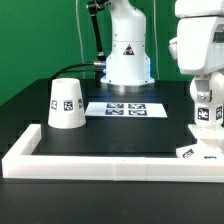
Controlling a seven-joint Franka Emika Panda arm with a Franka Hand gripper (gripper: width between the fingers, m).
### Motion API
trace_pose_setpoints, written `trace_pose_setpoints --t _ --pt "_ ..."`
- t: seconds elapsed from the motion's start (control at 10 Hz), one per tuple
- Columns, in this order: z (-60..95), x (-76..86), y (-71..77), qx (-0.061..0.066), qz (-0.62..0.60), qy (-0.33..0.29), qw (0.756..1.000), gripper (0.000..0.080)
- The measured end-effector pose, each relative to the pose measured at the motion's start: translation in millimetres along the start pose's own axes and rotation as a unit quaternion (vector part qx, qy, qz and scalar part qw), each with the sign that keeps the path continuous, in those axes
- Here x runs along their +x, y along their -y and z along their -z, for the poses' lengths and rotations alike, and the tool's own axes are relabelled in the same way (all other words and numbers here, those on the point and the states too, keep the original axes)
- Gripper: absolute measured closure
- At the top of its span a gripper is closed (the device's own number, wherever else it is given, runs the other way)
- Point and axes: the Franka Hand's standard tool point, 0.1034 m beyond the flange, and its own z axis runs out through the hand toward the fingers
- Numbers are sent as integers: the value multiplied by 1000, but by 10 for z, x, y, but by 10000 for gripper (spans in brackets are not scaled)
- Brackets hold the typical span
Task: Assemble lamp
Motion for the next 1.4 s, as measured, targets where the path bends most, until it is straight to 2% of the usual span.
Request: trace_pose_setpoints --t 0.2,0.5,0.7,1.0,1.3,1.4 --pt "-3 16 -4 -2 -118 -3 993 223" --pt "3 43 -4 -3 -271 -6 963 222" --pt "17 39 -34 -6 -394 -6 919 222" --pt "11 10 -54 -6 -462 -6 887 222" --pt "9 -22 -77 -6 -553 -6 833 220" --pt "8 -24 -77 -6 -564 -6 826 220"
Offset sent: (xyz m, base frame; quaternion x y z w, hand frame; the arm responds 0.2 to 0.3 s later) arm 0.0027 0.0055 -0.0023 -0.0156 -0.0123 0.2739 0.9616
